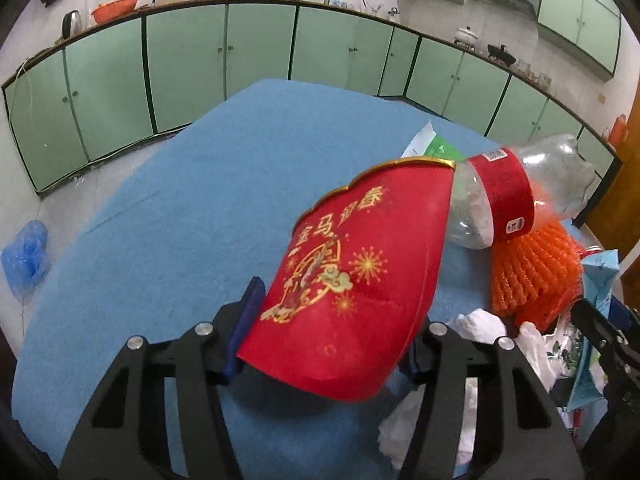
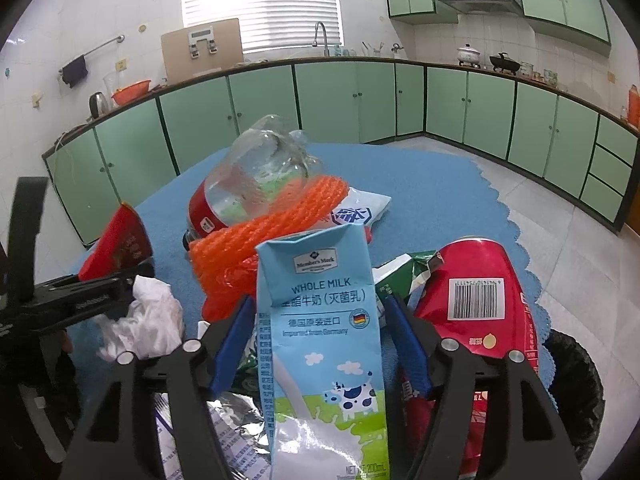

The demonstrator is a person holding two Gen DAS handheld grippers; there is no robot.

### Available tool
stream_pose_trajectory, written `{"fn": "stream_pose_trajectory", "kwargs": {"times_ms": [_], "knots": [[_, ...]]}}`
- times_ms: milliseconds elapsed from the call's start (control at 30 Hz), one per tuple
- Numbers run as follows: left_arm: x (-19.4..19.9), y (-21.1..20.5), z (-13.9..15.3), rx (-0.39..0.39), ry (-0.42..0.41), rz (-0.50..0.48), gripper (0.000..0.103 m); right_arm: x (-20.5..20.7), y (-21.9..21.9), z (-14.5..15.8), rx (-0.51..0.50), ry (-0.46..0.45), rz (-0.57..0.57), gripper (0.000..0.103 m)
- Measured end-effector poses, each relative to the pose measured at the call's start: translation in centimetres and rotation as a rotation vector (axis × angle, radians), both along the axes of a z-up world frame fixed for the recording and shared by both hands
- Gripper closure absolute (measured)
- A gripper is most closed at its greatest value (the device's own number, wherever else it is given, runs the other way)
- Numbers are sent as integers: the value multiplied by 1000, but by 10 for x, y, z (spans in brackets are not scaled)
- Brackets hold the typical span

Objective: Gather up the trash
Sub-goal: 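Grasp the red paper cup with the left tool while the right grasps the milk carton, then carry the red cup and milk carton over the bin and release both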

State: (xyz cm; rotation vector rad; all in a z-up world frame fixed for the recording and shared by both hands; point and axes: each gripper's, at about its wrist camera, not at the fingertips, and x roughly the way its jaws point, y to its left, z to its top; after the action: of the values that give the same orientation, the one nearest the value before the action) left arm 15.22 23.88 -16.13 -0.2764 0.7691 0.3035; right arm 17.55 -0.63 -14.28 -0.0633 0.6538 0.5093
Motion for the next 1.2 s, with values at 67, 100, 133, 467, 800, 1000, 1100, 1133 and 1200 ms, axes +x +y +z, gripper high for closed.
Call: {"fn": "stream_pose_trajectory", "kwargs": {"times_ms": [67,100,133,467,800,1000,1100,1133,1200], "knots": [[-4,-3,2,8,-6,0,48,1,0,0,-1,1,-5,34],[-6,-4,4,14,-10,-3,48,2,0,0,1,3,-7,33],[-9,-5,5,18,-12,-5,48,3,-1,-1,4,7,-8,33],[-27,-23,24,61,-60,-31,48,1,-5,8,45,14,29,50],[-33,-53,47,67,-108,-91,48,-7,-21,28,99,11,40,60],[-32,-75,56,73,-130,-137,48,-11,-40,43,154,8,30,61],[-33,-86,61,77,-143,-159,48,-13,-49,51,173,-6,25,61],[-33,-90,63,77,-148,-165,48,-15,-54,55,182,-11,22,61],[-32,-99,67,78,-159,-183,48,-17,-63,63,199,-20,15,61]]}}
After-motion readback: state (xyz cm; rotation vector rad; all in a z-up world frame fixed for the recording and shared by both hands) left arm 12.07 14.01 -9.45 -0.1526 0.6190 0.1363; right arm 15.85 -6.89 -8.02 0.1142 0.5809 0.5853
